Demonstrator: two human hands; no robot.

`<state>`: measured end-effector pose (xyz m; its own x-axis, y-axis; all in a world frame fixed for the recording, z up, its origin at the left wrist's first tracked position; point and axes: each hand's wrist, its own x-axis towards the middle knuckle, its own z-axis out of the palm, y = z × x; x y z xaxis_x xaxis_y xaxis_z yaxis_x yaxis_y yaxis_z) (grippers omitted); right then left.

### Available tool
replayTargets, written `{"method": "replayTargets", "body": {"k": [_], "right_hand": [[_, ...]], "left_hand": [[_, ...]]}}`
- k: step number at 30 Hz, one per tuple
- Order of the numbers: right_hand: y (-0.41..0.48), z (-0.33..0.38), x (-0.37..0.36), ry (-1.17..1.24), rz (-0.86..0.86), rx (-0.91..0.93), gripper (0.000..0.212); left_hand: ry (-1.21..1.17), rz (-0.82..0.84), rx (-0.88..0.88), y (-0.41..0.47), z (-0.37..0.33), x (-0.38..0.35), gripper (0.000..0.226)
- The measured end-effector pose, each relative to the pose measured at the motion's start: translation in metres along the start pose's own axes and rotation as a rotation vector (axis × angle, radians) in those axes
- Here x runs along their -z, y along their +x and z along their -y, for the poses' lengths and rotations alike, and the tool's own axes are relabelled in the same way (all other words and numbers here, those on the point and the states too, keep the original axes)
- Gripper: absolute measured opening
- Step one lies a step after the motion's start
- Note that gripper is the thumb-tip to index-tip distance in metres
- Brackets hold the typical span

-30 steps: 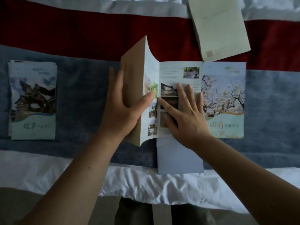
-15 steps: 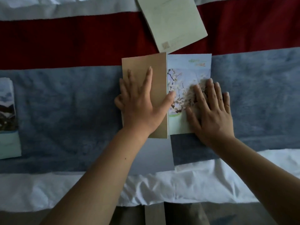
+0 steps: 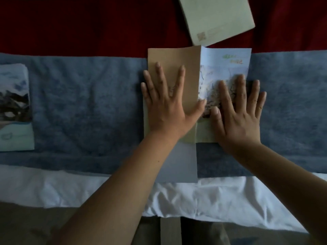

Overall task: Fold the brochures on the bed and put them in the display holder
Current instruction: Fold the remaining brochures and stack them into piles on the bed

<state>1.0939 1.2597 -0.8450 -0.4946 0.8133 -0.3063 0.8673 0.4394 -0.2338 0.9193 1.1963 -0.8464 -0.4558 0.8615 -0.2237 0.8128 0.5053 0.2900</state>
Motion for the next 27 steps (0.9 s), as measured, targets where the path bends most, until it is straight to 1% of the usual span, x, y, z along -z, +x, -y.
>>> {"method": "replayTargets", "body": {"k": [3, 5, 7, 9, 11, 12, 14, 16, 17, 20, 22, 25, 27], "right_hand": [[0.005, 0.021, 0.000, 0.031, 0.018, 0.045, 0.069], [0.008, 0.040, 0.004, 0.072, 0.037, 0.097, 0.067], [0.011, 0.065, 0.007, 0.078, 0.065, 0.169, 0.068], [0.013, 0.095, 0.010, 0.073, 0.090, 0.252, 0.071], [0.016, 0.127, 0.011, 0.094, 0.115, 0.317, 0.074], [0.017, 0.143, 0.010, 0.093, 0.128, 0.348, 0.073], [0.018, 0.172, 0.005, 0.040, 0.152, 0.423, 0.072], [0.019, 0.196, -0.005, -0.047, 0.188, 0.490, 0.072], [0.020, 0.205, -0.011, -0.085, 0.204, 0.513, 0.073], [0.022, 0.223, -0.031, -0.152, 0.201, 0.536, 0.075], [0.023, 0.230, -0.040, -0.161, 0.175, 0.528, 0.074], [0.023, 0.238, -0.049, -0.139, 0.131, 0.503, 0.071], [0.022, 0.243, -0.054, -0.128, 0.102, 0.457, 0.070]], "left_hand": [[-0.133, 0.055, -0.005, 0.001, 0.007, 0.017, 0.094], [-0.304, 0.119, -0.005, 0.001, 0.016, 0.037, 0.092], [-0.503, 0.130, -0.048, -0.002, 0.032, 0.062, 0.076], [-0.637, 0.137, -0.072, -0.009, 0.052, 0.086, 0.058], [-0.691, 0.129, -0.035, -0.017, 0.076, 0.109, 0.055], [-0.704, 0.096, -0.002, -0.021, 0.090, 0.118, 0.057], [-0.683, -0.005, 0.086, -0.029, 0.121, 0.131, 0.061], [-0.586, -0.089, 0.149, -0.035, 0.151, 0.135, 0.068], [-0.522, -0.106, 0.161, -0.037, 0.164, 0.132, 0.073], [-0.330, -0.088, 0.191, -0.040, 0.193, 0.114, 0.080], [-0.219, -0.027, 0.222, -0.037, 0.200, 0.100, 0.080], [-0.163, 0.044, 0.230, -0.035, 0.201, 0.080, 0.073], [-0.142, -0.004, 0.222, -0.038, 0.200, 0.065, 0.069]]}}
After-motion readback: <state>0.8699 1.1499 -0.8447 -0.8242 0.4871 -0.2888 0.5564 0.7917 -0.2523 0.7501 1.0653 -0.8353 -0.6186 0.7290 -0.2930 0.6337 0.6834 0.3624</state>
